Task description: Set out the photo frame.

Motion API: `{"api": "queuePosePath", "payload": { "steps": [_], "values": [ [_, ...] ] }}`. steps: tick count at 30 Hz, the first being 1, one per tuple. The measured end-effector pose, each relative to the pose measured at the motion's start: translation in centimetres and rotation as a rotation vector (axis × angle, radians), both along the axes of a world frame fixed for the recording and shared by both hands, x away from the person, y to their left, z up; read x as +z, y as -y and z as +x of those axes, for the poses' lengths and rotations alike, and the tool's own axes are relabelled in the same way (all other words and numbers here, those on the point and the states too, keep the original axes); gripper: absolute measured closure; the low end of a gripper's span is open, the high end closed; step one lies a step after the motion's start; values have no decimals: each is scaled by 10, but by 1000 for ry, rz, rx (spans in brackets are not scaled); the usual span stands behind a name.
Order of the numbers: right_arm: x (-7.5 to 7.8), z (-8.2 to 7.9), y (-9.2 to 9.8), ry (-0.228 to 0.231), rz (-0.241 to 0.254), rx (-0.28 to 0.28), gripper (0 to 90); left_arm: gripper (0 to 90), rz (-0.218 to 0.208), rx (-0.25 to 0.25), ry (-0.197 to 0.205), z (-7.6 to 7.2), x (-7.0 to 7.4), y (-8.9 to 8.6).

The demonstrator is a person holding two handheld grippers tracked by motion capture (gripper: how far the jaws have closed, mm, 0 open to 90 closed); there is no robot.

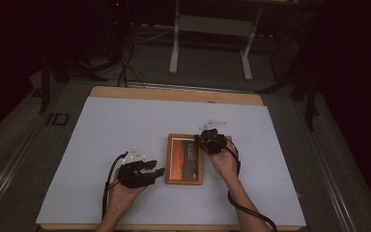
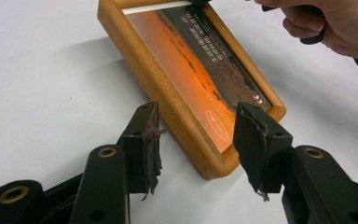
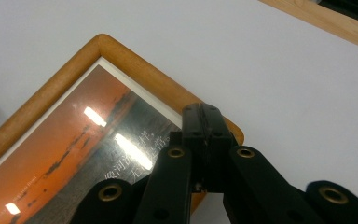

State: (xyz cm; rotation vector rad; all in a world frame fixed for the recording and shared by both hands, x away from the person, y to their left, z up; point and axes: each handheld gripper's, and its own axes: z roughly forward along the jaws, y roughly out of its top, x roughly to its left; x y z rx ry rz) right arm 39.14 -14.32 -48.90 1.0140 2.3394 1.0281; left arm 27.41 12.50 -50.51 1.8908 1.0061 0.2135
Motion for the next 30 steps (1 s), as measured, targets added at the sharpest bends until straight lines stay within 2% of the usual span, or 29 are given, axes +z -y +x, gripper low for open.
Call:
{"api": "queuePosePath", "payload": {
  "steps": [11, 18, 20, 23, 26, 30],
  "values": [
    [-6, 4, 11, -32, 3, -34, 900, 500, -4, 2, 1, 0, 0, 1],
    [-17, 8, 19, -67, -10, -64, 900, 475, -9, 1, -4, 0, 0, 2],
    [-21, 10, 22, -85, -15, -66, 900, 468, -13, 1, -5, 0, 0, 3],
    [-23, 12, 27, -104, 35, -63, 900, 458, -18, -9, -6, -1, 1, 5],
    [-23, 12, 26, -101, 15, -59, 900, 444, -26, -19, -9, -1, 1, 8],
    [-23, 13, 26, -106, 16, -58, 900, 421, -29, -36, -8, -3, 1, 13]
  ]
}}
